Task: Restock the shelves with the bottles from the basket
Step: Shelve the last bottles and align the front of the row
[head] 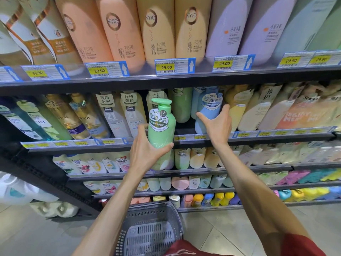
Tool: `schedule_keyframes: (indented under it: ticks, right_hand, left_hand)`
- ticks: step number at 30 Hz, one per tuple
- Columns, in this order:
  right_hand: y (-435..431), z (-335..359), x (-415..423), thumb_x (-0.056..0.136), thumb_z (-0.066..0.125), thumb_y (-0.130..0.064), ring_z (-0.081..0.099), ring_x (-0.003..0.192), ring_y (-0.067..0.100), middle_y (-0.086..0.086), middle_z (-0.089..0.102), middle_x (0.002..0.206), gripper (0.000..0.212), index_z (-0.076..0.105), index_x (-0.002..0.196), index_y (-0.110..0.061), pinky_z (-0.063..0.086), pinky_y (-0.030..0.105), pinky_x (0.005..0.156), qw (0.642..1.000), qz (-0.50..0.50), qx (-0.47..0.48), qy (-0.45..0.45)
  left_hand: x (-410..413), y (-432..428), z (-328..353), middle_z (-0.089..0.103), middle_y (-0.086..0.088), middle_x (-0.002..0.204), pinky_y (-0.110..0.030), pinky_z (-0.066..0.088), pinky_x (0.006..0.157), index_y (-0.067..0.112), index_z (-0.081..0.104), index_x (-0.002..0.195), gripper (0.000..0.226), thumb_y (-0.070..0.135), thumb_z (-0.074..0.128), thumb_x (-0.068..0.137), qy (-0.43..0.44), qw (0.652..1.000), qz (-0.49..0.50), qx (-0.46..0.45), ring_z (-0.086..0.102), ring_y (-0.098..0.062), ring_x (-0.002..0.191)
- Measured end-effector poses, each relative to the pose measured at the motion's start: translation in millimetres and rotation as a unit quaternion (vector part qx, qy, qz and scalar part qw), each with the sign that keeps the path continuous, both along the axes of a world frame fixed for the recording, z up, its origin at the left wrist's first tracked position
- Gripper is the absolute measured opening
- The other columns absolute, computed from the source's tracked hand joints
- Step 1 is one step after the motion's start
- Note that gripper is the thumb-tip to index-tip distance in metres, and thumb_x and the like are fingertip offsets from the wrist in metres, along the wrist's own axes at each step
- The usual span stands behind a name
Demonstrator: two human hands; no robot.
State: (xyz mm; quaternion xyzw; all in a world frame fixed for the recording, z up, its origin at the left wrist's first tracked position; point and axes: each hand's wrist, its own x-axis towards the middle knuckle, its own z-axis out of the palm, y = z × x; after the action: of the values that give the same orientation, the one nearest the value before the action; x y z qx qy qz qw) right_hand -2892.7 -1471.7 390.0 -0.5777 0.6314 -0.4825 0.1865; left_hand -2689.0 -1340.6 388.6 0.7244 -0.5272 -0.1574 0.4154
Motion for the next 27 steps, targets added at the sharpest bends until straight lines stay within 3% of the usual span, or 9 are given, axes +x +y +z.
schedule_keyframes:
  ticks: [5,8,10,13,17,22,24,27]
  right_hand:
    - [1,0,-6,0.075,0.081,-0.048,0.056,0.097,0.025,0.007,0.057,0.106,0.062,0.043,0.107,-0.011,0.048,0.036,0.074,0.999,0.032,0.012,-0.005]
    - [8,3,-12,0.084,0.076,-0.039,0.055,0.116,0.024,0.009,0.053,0.129,0.066,0.044,0.132,-0.008,0.049,0.038,0.091,0.998,0.046,0.026,-0.016]
    - [19,7,-16,0.087,0.073,-0.036,0.054,0.115,0.014,0.003,0.049,0.137,0.066,0.042,0.141,-0.011,0.047,0.032,0.096,0.998,0.041,0.014,-0.039]
    - [41,13,-19,0.089,0.071,-0.035,0.054,0.105,0.004,-0.005,0.055,0.127,0.047,0.053,0.129,-0.019,0.047,0.023,0.09,0.996,0.062,-0.008,-0.063]
    - [68,26,-13,0.087,0.073,-0.041,0.06,0.108,0.002,-0.015,0.063,0.118,0.035,0.061,0.116,-0.026,0.044,0.01,0.081,0.98,0.162,0.053,-0.105]
    - [87,31,7,0.079,0.079,-0.045,0.066,0.099,0.001,-0.016,0.067,0.113,0.049,0.061,0.119,-0.024,0.051,0.015,0.079,0.943,0.283,0.137,-0.111]
    - [90,30,13,0.075,0.083,-0.043,0.068,0.096,0.002,-0.016,0.069,0.106,0.051,0.061,0.116,-0.023,0.052,0.015,0.077,0.938,0.297,0.145,-0.103]
    - [90,28,17,0.068,0.086,-0.046,0.067,0.097,0.002,-0.017,0.068,0.105,0.055,0.059,0.113,-0.029,0.054,0.026,0.087,0.94,0.293,0.158,-0.069]
  left_hand:
    - [0,3,-1,0.065,0.009,0.101,-0.026,0.045,0.061,0.034,0.035,0.111,0.079,0.065,0.081,0.055,0.01,1.0,-0.001,0.01,0.061,-0.016,0.087]
    - [0,5,-4,0.063,0.01,0.099,-0.017,0.038,0.058,0.034,0.034,0.109,0.077,0.064,0.082,0.056,0.009,1.0,-0.009,0.016,0.059,-0.014,0.085]
    - [-2,7,-7,0.062,0.009,0.101,-0.02,0.039,0.059,0.036,0.033,0.108,0.076,0.065,0.082,0.056,0.007,1.0,-0.01,0.015,0.058,-0.016,0.086]
    - [-7,10,-9,0.062,0.008,0.101,-0.031,0.042,0.062,0.037,0.033,0.106,0.077,0.069,0.078,0.053,-0.001,1.0,-0.012,0.022,0.059,-0.019,0.088]
    - [-14,12,-10,0.059,0.011,0.097,-0.022,0.036,0.055,0.034,0.035,0.106,0.078,0.071,0.077,0.053,-0.028,0.999,-0.035,0.025,0.055,-0.015,0.081]
    - [-25,15,-13,0.057,0.012,0.092,-0.032,0.04,0.055,0.035,0.029,0.098,0.073,0.069,0.076,0.053,-0.057,0.996,-0.064,0.034,0.056,-0.018,0.08]
    - [-28,17,-14,0.055,0.014,0.087,-0.03,0.039,0.053,0.035,0.028,0.096,0.072,0.067,0.077,0.054,-0.054,0.995,-0.074,0.036,0.057,-0.017,0.078]
    - [-31,19,-14,0.058,0.012,0.089,-0.034,0.046,0.058,0.033,0.03,0.099,0.072,0.066,0.076,0.055,-0.056,0.994,-0.08,0.04,0.059,-0.02,0.081]
